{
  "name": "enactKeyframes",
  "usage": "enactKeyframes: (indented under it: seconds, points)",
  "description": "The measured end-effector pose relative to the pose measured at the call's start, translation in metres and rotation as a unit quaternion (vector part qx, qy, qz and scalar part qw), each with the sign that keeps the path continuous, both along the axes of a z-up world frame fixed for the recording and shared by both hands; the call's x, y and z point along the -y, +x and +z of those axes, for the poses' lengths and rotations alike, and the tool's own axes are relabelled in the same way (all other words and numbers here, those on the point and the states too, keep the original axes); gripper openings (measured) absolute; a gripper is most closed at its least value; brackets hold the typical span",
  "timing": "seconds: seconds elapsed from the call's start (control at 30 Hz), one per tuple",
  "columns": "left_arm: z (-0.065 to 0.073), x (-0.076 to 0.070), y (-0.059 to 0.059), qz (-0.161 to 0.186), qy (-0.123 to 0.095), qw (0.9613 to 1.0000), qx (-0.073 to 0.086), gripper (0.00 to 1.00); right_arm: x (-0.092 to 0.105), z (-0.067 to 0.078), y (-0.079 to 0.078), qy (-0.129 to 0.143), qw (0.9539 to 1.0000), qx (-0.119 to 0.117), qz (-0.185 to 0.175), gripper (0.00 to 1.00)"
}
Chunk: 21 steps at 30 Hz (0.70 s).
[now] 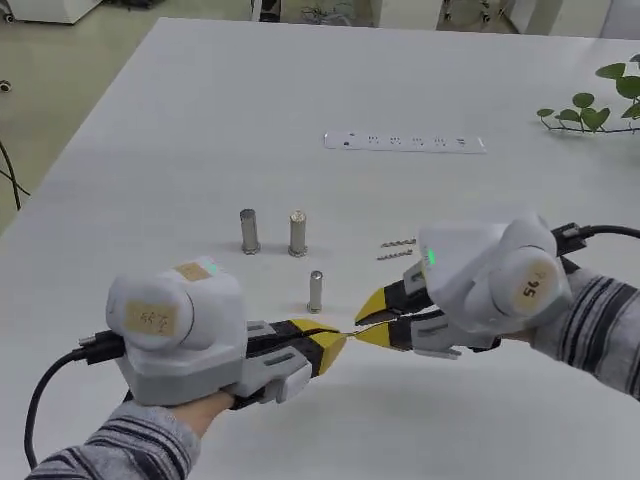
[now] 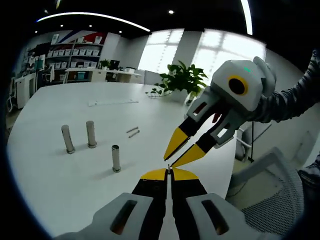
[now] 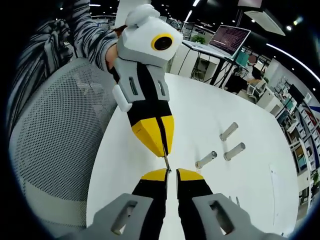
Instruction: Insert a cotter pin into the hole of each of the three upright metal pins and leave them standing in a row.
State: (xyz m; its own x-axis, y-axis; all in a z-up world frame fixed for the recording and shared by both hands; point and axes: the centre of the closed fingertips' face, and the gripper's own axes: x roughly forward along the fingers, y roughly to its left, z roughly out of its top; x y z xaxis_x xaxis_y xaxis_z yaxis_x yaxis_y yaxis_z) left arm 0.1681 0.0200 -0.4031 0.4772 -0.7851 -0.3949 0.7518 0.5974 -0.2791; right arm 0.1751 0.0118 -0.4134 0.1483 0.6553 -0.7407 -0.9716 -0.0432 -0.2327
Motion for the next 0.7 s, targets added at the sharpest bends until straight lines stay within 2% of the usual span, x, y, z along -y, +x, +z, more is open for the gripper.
enactKeyframes:
  seconds: [0.13,0.27,0.43,0.7]
  points:
    - [-0.006,-0.001,-0.004,-0.025,0.027,0.9992,0.016,0.0,0.0,-0.003,-0.005,-0.001,0.9998,-0.019,0.003,0.02]
    - [-0.009,-0.002,-0.008,-0.048,0.044,0.9974,0.032,0.0,0.0,-0.008,-0.011,0.0,0.9991,-0.041,0.005,0.03]
    - [-0.009,0.0,-0.013,-0.072,0.053,0.9949,0.047,0.0,-0.001,-0.013,-0.016,0.001,0.998,-0.063,0.006,0.03]
    - [-0.006,0.004,-0.022,-0.103,0.046,0.9917,0.06,0.0,-0.002,-0.018,-0.027,0.003,0.9958,-0.09,0.016,0.03]
